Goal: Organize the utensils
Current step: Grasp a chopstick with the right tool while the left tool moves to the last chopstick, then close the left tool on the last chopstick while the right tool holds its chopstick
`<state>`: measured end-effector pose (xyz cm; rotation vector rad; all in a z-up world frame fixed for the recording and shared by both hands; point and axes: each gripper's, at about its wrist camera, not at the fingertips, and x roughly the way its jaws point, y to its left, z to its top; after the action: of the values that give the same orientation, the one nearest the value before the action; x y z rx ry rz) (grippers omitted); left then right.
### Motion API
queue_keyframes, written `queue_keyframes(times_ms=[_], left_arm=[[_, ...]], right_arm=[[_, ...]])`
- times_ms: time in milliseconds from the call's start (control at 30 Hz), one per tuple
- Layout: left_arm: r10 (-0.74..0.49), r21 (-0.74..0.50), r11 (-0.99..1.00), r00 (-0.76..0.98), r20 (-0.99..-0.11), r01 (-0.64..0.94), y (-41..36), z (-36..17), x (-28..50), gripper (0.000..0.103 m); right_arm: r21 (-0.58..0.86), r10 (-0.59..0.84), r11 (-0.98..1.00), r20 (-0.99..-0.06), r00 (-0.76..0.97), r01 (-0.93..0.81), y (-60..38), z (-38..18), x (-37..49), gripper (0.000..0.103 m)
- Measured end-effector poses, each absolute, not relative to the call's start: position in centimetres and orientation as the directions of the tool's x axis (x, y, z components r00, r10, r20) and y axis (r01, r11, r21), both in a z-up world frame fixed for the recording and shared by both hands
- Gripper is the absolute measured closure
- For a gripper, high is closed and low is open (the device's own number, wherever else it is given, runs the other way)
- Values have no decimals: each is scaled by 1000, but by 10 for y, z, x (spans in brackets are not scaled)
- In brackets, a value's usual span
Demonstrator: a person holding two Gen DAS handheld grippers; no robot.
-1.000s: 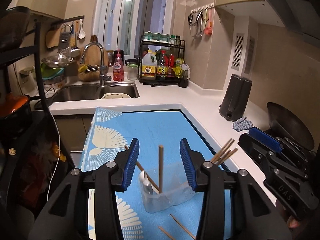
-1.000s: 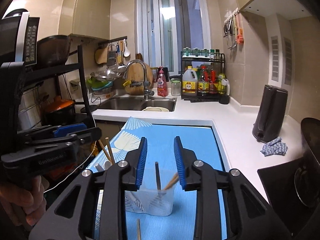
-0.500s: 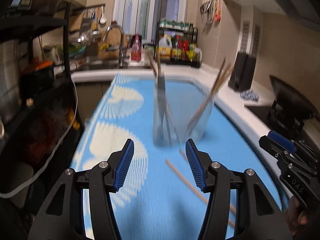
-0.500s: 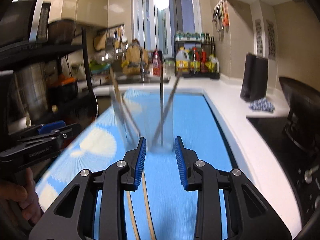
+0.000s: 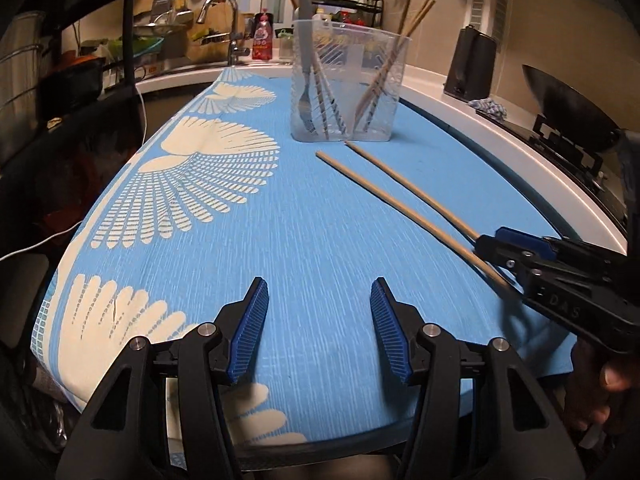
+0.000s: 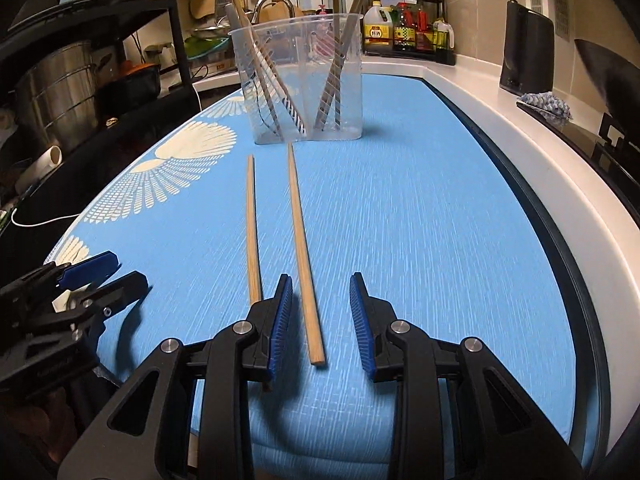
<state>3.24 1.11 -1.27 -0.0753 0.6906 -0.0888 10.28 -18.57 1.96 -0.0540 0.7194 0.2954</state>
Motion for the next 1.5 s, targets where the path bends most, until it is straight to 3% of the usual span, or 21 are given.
queue_keyframes(times_ms=[467, 700, 800, 1367, 1400, 1500], left_arm=[[-77, -138, 990, 783, -617, -12, 38, -12, 24, 49], [-126, -168, 985, 794, -595, 30, 30, -7, 23, 49], [-153, -168, 984, 792, -591, 64, 16, -6, 27, 49], [-130, -76, 991, 762, -635, 106, -22, -16, 36, 49], [-120, -63, 993, 762, -636, 104, -22, -16, 36, 51], [-99, -39, 995, 766, -635, 96, -21, -16, 37, 67]], right_arm=[[80, 326, 927, -653, 683, -366, -130, 19, 97, 72], [85, 253, 961, -660, 708, -265, -145, 18, 99, 91], [88, 225, 971, -658, 719, -223, -158, 17, 99, 94], [74, 131, 991, -649, 750, -109, -200, 15, 94, 94], [72, 127, 992, -647, 752, -105, -200, 15, 93, 94], [72, 120, 993, -645, 754, -96, -203, 15, 93, 94]])
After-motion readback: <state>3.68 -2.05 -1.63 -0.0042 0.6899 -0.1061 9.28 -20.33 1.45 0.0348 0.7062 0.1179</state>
